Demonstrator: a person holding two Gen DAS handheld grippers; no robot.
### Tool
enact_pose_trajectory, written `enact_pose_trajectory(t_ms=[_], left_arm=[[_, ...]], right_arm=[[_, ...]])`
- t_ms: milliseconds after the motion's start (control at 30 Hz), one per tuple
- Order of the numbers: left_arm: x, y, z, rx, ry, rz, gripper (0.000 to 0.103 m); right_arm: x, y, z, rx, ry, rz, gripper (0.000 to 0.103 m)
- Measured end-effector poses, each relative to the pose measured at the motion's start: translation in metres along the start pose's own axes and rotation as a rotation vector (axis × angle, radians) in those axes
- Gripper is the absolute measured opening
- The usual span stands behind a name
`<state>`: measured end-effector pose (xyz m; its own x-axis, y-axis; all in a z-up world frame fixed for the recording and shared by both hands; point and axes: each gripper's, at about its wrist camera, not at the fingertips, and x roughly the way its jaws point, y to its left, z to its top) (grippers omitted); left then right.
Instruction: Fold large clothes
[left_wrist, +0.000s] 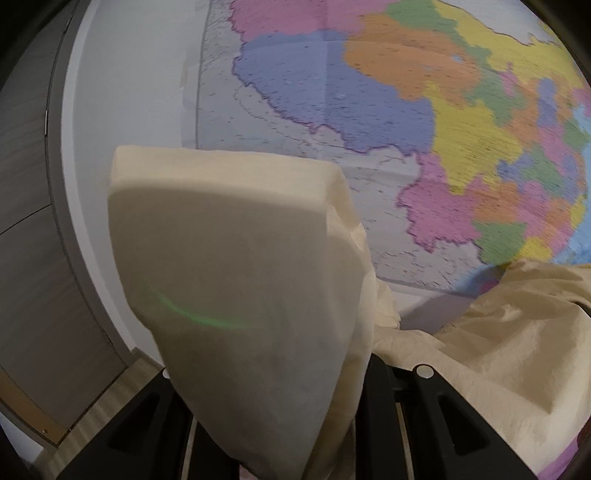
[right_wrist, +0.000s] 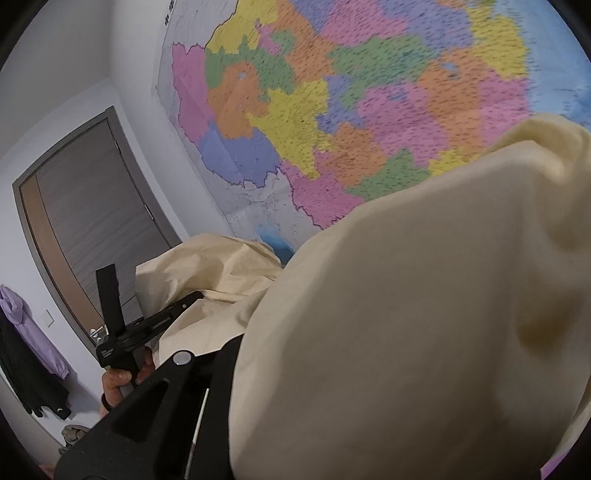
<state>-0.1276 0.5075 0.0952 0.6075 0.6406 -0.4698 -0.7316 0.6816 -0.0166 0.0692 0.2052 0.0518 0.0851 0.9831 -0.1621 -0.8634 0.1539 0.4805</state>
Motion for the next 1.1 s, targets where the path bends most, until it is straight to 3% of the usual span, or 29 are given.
enact_pose_trajectory(t_ms=[200,300,433,533,600,733,800,867,967,1100], left_arm=[[0.036,0.029,0.009,-0.042,-0.028,0.080,0.017],[0.073,0.047,-0.017,-0.063,0.038,0.122,0.017],[0.144,0.075,-0.085,-0.127,0.271,0.198,0.017],[0.159,0.087,-0.114,-0.159,0.319,0.189,0.018],[0.155,0.089,-0.115,-0.157,0.304,0.175,0.020],[0.149,0.087,-0.115,-0.142,0.292,0.154,0.025],[0.151,0.084,-0.117,-0.130,0.296,0.157,0.026],[0.154,0.087,-0.120,-0.136,0.304,0.160,0.025],[0.158,0.091,-0.116,-0.154,0.303,0.156,0.024],[0.164,0.098,-0.096,-0.212,0.248,0.148,0.021]], right_arm=[[0.035,0.022,-0.014,-0.132,-0.044,-0.012,0.011],[0.074,0.004,-0.063,-0.097,0.091,-0.020,0.011],[0.116,-0.031,-0.130,-0.005,0.336,-0.059,0.021],[0.109,-0.046,-0.144,0.067,0.354,-0.004,0.032],[0.100,-0.047,-0.144,0.056,0.373,0.013,0.036],[0.077,-0.065,-0.151,0.163,0.408,0.074,0.043],[0.066,-0.075,-0.157,0.223,0.416,0.094,0.057],[0.049,-0.085,-0.160,0.254,0.403,0.058,0.068],[0.015,-0.094,-0.154,0.240,0.357,0.039,0.064],[-0.004,-0.095,-0.145,0.205,0.324,0.030,0.041]])
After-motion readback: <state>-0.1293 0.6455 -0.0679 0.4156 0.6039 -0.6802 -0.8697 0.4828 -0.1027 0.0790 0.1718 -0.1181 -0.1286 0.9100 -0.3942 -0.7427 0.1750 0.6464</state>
